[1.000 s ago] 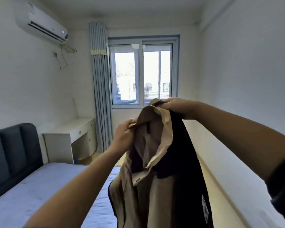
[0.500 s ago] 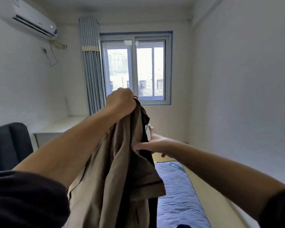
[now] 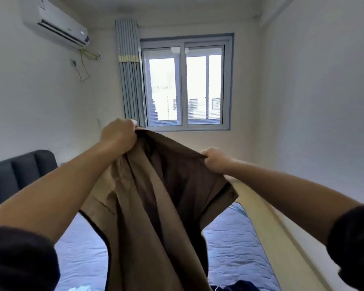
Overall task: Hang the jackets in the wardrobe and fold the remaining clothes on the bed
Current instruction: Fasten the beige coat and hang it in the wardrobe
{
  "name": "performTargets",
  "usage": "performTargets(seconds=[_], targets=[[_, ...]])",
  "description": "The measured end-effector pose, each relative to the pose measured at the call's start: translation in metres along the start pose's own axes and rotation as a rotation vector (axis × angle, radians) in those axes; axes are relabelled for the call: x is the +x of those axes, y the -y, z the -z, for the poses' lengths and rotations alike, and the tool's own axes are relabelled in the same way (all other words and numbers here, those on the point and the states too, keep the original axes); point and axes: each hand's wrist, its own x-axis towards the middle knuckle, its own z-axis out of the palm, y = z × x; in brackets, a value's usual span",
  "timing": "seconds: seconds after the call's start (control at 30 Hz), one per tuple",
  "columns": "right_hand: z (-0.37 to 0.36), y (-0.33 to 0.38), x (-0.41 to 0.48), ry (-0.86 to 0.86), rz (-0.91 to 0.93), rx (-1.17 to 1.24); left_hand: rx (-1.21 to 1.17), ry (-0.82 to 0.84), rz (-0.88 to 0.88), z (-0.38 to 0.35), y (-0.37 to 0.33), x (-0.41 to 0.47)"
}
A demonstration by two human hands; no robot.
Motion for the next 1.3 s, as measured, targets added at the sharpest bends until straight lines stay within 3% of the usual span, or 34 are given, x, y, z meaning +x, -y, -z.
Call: performTargets(seconds=[0.13, 0.23, 0.3, 0.4, 0.47, 0.53, 0.57, 0.6, 0.67, 0.73, 0.8, 0.83, 0.9, 0.93, 0.97, 1.07, 1.13, 1.2, 1.3], targets=[[0.016, -0.011, 0.002, -0.251, 0.035, 0.021, 0.032, -0.021, -0.046, -0.018, 0.01, -0.021], [0.032, -0.015, -0.002, -0.395, 0.145, -0.342, 0.125, -0.067, -0.091, -0.023, 0.017, -0.031], [0.06, -0.014, 0.001, -0.534, 0.225, -0.615, 0.218, -0.182, -0.19, -0.01, 0.02, -0.02], [0.103, -0.014, 0.011, -0.79, 0.206, -0.681, 0.179, -0.341, -0.293, 0.006, 0.029, 0.001], [0.107, -0.027, 0.004, -0.737, 0.11, -0.67, 0.056, -0.106, -0.152, -0.009, 0.044, -0.003], [0.08, -0.043, -0.007, -0.427, 0.107, -0.803, -0.025, 0.21, 0.063, -0.039, 0.052, -0.027], [0.064, -0.049, -0.016, -0.264, 0.082, -0.857, -0.061, 0.273, 0.125, -0.052, 0.051, -0.039], [0.056, -0.054, -0.022, -0.187, 0.066, -0.888, -0.092, 0.277, 0.143, -0.058, 0.045, -0.044], [0.061, -0.055, -0.022, -0.269, 0.003, -0.775, -0.168, 0.177, 0.151, -0.054, 0.027, -0.036], [0.084, -0.047, -0.017, -0.536, -0.01, -0.544, -0.278, -0.108, 0.111, -0.032, 0.013, -0.013], [0.091, -0.041, -0.02, -0.904, 0.104, -0.49, -0.262, -0.469, -0.022, -0.015, 0.002, -0.008], [0.086, -0.039, -0.023, -0.944, 0.117, -0.549, -0.143, -0.498, -0.099, -0.015, -0.003, -0.011], [0.06, -0.05, -0.03, -0.584, 0.01, -0.64, 0.083, -0.135, -0.154, -0.04, -0.013, -0.027], [0.048, -0.059, -0.035, -0.372, -0.106, -0.593, 0.071, 0.083, -0.08, -0.055, -0.012, -0.034], [0.043, -0.065, -0.037, -0.258, -0.198, -0.486, -0.013, 0.19, 0.008, -0.062, -0.007, -0.035], [0.037, -0.063, -0.042, -0.179, -0.239, -0.176, -0.408, 0.216, 0.264, -0.061, 0.008, -0.036], [0.032, -0.055, -0.041, -0.229, -0.268, 0.107, -0.687, 0.167, 0.413, -0.055, 0.007, -0.038], [0.037, -0.036, -0.042, -0.305, -0.343, 0.57, -1.092, 0.16, 0.572, -0.039, -0.004, -0.04], [0.06, -0.009, -0.043, -0.383, -0.359, 1.111, -1.462, 0.135, 0.636, -0.008, -0.015, -0.033]])
